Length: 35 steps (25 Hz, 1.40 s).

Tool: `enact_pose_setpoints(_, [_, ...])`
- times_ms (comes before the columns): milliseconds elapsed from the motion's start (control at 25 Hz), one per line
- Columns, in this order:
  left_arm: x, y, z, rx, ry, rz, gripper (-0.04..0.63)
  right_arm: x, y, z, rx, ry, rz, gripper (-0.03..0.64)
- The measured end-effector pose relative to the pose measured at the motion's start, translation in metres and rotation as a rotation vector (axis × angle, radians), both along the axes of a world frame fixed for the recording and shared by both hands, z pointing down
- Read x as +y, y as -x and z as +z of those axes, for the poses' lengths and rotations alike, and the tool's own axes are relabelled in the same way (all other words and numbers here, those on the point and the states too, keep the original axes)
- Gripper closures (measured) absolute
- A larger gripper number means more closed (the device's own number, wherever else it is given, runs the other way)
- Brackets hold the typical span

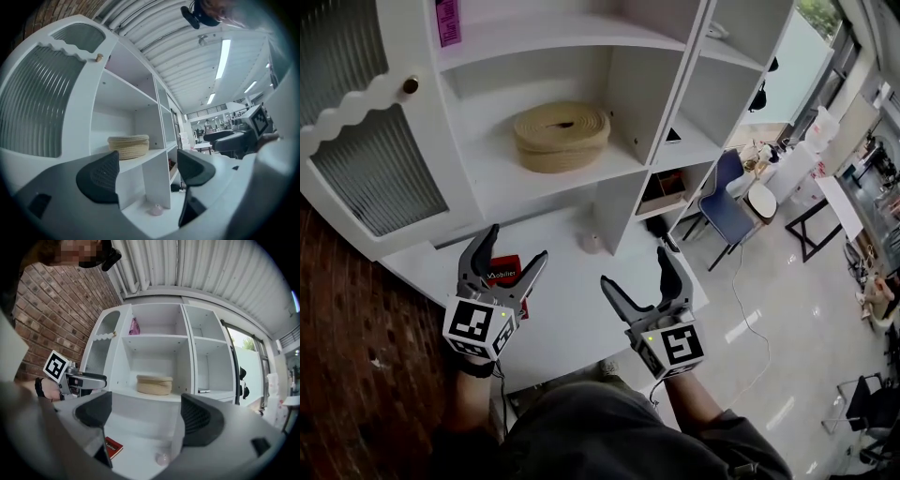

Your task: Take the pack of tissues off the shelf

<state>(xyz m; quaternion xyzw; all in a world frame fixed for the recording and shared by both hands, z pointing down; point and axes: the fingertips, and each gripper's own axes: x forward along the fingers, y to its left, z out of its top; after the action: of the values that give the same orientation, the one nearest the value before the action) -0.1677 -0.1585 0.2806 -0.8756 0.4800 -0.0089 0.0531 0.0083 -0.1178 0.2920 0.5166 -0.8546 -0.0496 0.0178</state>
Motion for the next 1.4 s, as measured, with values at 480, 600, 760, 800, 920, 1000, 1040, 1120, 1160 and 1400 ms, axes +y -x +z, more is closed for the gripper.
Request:
enact_pose_setpoints(480, [-0.076, -0.015, -0.014, -0.002, 0.021, -0.098, 0.209, -0.104, -0.016, -0.001, -0.003, 0.027, -0.114, 0.158])
enact_pose_setpoints(600, [-0.098, -0.019, -0.015, -0.015, 0.040, -0.112, 0.209, -0.132, -0.015, -0.003, -0.009, 0.038, -0.147, 0.158])
enact_pose_setpoints(760, [-0.124, -0.021, -0.016, -0.032, 0.068, -0.138, 0.209, -0.167, -0.013, -0.009, 0.002, 0.041, -0.179, 0.158])
enact_pose_setpoints(800, [-0.130, -0.022, -0.016, -0.041, 0.074, -0.145, 0.209, -0.175, -0.012, -0.011, 0.004, 0.042, -0.187, 0.158])
enact_pose_setpoints(920, [-0.148, -0.021, -0.015, -0.072, 0.099, -0.170, 0.209, -0.198, -0.006, -0.017, 0.012, 0.047, -0.215, 0.158])
enact_pose_setpoints(1000, [-0.158, -0.020, -0.012, -0.088, 0.122, -0.189, 0.209, -0.213, -0.002, -0.020, 0.025, 0.055, -0.234, 0.158])
enact_pose_setpoints(1040, [-0.163, -0.018, -0.011, -0.095, 0.134, -0.199, 0.209, -0.220, 0.001, -0.021, 0.034, 0.061, -0.244, 0.158])
enact_pose_setpoints(1120, [-0.173, -0.016, -0.009, -0.106, 0.159, -0.217, 0.207, -0.235, 0.007, -0.023, 0.056, 0.074, -0.264, 0.158])
enact_pose_setpoints(1160, [-0.177, -0.015, -0.008, -0.110, 0.173, -0.225, 0.207, -0.242, 0.010, -0.023, 0.068, 0.082, -0.273, 0.158])
enact_pose_setpoints(1400, [-0.202, -0.011, 0.001, -0.125, 0.262, -0.235, 0.189, -0.271, 0.027, -0.015, 0.158, 0.142, -0.311, 0.158])
